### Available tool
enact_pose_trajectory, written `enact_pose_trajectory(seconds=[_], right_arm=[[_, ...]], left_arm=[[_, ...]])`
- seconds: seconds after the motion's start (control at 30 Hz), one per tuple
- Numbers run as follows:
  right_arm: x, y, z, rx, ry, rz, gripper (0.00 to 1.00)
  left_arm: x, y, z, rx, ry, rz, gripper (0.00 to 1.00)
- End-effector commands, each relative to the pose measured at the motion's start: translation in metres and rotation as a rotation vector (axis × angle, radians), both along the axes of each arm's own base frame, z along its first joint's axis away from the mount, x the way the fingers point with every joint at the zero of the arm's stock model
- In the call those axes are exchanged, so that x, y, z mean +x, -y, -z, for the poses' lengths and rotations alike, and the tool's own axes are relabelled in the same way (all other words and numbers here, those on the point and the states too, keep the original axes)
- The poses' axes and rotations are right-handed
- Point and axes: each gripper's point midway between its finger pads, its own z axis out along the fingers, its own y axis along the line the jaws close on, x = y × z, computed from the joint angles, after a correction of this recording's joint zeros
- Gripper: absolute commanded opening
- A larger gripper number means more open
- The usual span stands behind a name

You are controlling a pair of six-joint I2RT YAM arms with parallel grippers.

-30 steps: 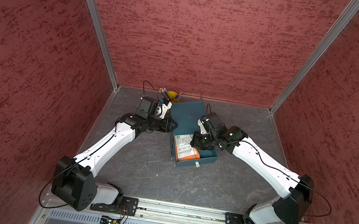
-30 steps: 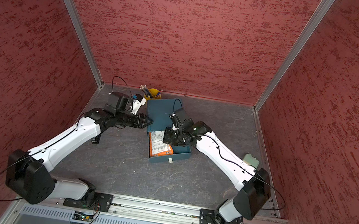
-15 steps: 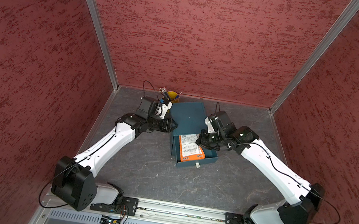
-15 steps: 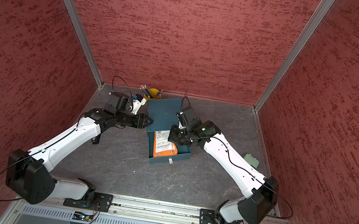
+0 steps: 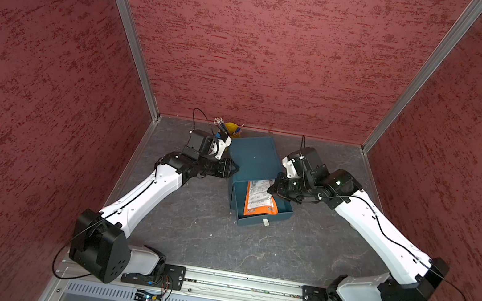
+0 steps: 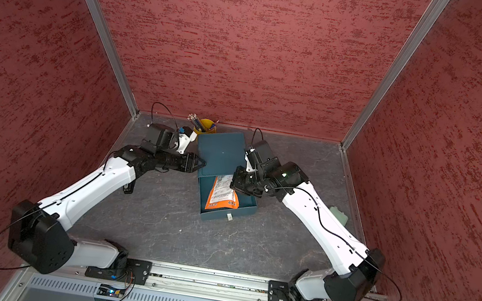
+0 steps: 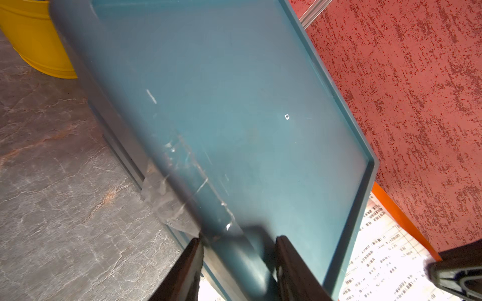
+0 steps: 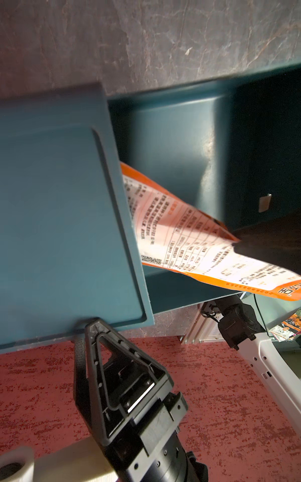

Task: Take the seed bags out of the drawer
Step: Pick up the seed packet from the drawer.

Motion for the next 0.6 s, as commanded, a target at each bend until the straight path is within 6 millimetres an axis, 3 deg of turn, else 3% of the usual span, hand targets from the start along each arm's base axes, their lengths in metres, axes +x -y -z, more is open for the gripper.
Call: enact_pose_trajectory(seconds=[0.0,0.23,0.37,0.57], right_arm=[[-0.009,0.011,-0.026,0.033,0.029,0.011,0.00],[-0.032,0.036,-0.038,0.009,0.029,0.032,0.00],[-0.040,0.051,-0.055,-0.003,0.058,0.051,0.00],[-0.034,0.076,-0.076,-0.038,0.123,0.124,0.00]], left_arm=[[-0.013,-0.005,0.033,0.094,-0.094,0.026,0.48],[-0.013,-0.005,0.032,0.096,-0.091,0.024,0.48],[-0.013,-0.006,0.031,0.098,-0.091,0.021,0.48],[-0.015,-0.007,0.029,0.098,-0.090,0.018,0.48]])
